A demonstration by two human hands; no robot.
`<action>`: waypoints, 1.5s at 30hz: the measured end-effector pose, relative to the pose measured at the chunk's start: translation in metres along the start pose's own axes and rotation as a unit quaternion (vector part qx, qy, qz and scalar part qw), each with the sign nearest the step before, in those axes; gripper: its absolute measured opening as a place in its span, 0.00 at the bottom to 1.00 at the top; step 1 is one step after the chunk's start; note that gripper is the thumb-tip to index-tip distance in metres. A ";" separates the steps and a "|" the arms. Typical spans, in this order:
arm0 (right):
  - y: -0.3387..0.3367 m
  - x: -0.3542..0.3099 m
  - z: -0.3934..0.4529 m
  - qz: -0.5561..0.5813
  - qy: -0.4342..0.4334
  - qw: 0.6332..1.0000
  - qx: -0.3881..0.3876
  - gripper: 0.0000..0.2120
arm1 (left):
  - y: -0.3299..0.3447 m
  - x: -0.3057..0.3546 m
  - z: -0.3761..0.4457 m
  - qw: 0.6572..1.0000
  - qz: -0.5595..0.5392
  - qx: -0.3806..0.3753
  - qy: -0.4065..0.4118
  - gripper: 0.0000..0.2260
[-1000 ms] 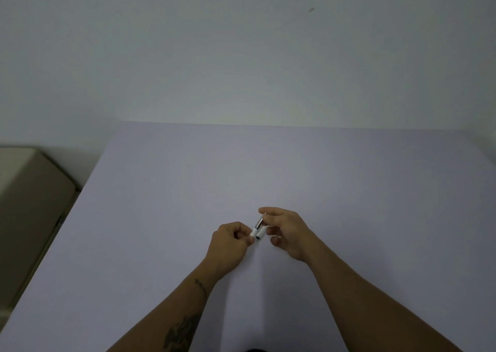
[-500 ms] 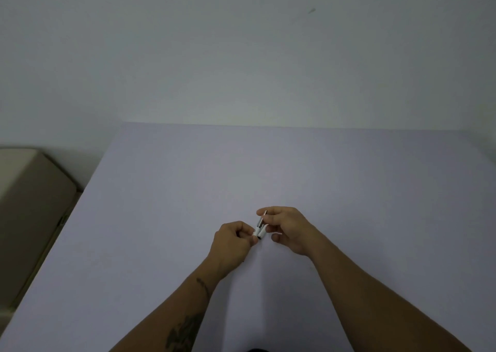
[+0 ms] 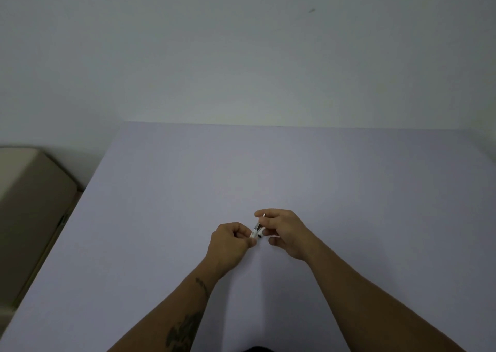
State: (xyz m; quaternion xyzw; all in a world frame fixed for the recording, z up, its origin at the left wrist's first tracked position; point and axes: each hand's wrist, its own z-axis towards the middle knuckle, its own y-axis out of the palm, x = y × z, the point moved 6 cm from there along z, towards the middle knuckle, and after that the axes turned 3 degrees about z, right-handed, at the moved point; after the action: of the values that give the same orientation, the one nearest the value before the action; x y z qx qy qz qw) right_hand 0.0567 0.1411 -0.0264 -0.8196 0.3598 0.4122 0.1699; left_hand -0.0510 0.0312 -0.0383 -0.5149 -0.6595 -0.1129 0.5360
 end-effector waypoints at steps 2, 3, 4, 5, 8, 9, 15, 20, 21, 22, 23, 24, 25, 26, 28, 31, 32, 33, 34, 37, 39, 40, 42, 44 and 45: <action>0.000 -0.001 -0.001 0.008 0.000 1.000 -0.003 0.10 | 0.000 0.002 0.000 1.000 0.001 0.001 0.004 0.01; 0.000 -0.002 0.000 0.008 -0.002 1.000 0.004 0.10 | 0.000 0.003 0.000 1.000 0.001 0.001 0.007 0.01; -0.001 -0.002 0.000 0.009 -0.004 1.000 0.014 0.08 | 0.000 0.004 0.000 1.000 0.000 0.002 0.009 0.01; -0.002 -0.002 0.001 0.009 -0.007 1.000 0.025 0.07 | 0.000 0.006 0.000 1.000 -0.002 0.003 0.012 0.01; -0.003 0.000 0.004 -0.008 -0.022 0.998 0.056 0.10 | 0.001 0.007 0.000 1.000 -0.002 0.003 0.019 0.01; -0.003 0.001 0.004 -0.021 -0.027 0.997 0.066 0.13 | 0.001 0.007 0.000 1.000 -0.002 0.001 0.019 0.01; -0.002 0.002 -0.004 0.017 -0.003 0.999 0.029 0.04 | 0.003 0.008 -0.001 1.000 0.001 -0.004 0.019 0.03; -0.005 0.003 -0.004 0.087 0.025 0.996 -0.027 0.10 | 0.003 0.010 0.001 1.000 -0.002 -0.005 0.022 0.02; -0.005 0.003 -0.004 0.078 0.023 0.997 -0.016 0.09 | 0.003 0.010 0.001 1.000 -0.001 -0.006 0.023 0.02; -0.005 0.002 -0.004 0.069 0.018 0.997 -0.001 0.08 | 0.003 0.010 0.001 1.000 -0.001 -0.006 0.023 0.02; -0.005 0.002 -0.003 0.057 0.010 0.998 0.017 0.06 | 0.004 0.010 0.002 1.000 0.000 -0.005 0.022 0.02; -0.005 0.003 -0.002 0.041 0.001 0.999 0.036 0.06 | 0.004 0.010 0.002 1.000 0.000 -0.005 0.021 0.02; -0.005 0.003 -0.001 0.026 -0.009 0.998 0.057 0.08 | 0.005 0.009 0.002 1.000 0.001 -0.006 0.020 0.03; -0.004 0.004 0.000 0.008 -0.020 0.997 0.073 0.10 | 0.005 0.008 0.002 1.000 0.002 -0.007 0.020 0.04; -0.002 0.008 -0.001 -0.015 -0.032 0.996 0.079 0.09 | 0.006 0.006 0.002 1.000 0.004 -0.009 0.022 0.05; 0.001 0.017 -0.004 0.047 0.003 0.998 0.033 0.03 | 0.005 0.002 0.001 1.000 0.011 -0.007 0.019 0.05; 0.001 0.019 -0.004 0.075 0.016 0.997 0.016 0.06 | 0.004 0.001 0.001 1.000 0.012 -0.007 0.016 0.05; 0.000 0.020 -0.004 0.085 0.023 0.996 0.007 0.08 | 0.004 0.000 0.001 1.000 0.012 -0.007 0.014 0.05; -0.002 0.020 -0.004 0.079 0.024 0.997 0.005 0.10 | 0.004 -0.001 0.001 1.000 0.011 -0.008 0.012 0.04; -0.003 0.017 -0.004 0.059 0.015 0.998 0.022 0.10 | 0.004 0.001 0.002 1.000 0.008 -0.010 0.011 0.04; -0.003 0.016 -0.002 0.054 0.008 0.997 0.049 0.08 | 0.005 0.004 0.003 1.000 0.011 -0.010 0.016 0.02; -0.003 0.015 -0.001 0.048 0.000 0.997 0.062 0.07 | 0.005 0.005 0.004 1.000 0.013 -0.010 0.018 0.02; -0.001 0.014 0.000 0.025 -0.020 0.996 0.079 0.08 | 0.005 0.006 0.005 1.000 0.016 -0.010 0.021 0.02; 0.003 0.015 0.001 0.014 -0.025 0.997 0.072 0.07 | 0.003 0.005 0.005 1.000 0.016 -0.008 0.022 0.02; 0.005 0.015 0.000 0.022 -0.019 0.998 0.060 0.06 | 0.003 0.005 0.006 1.000 0.014 -0.008 0.022 0.03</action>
State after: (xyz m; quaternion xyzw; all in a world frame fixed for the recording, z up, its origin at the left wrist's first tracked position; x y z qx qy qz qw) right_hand 0.0588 0.1312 -0.0384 -0.7918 0.3982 0.4093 0.2168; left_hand -0.0517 0.0389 -0.0376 -0.5258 -0.6391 -0.1217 0.5479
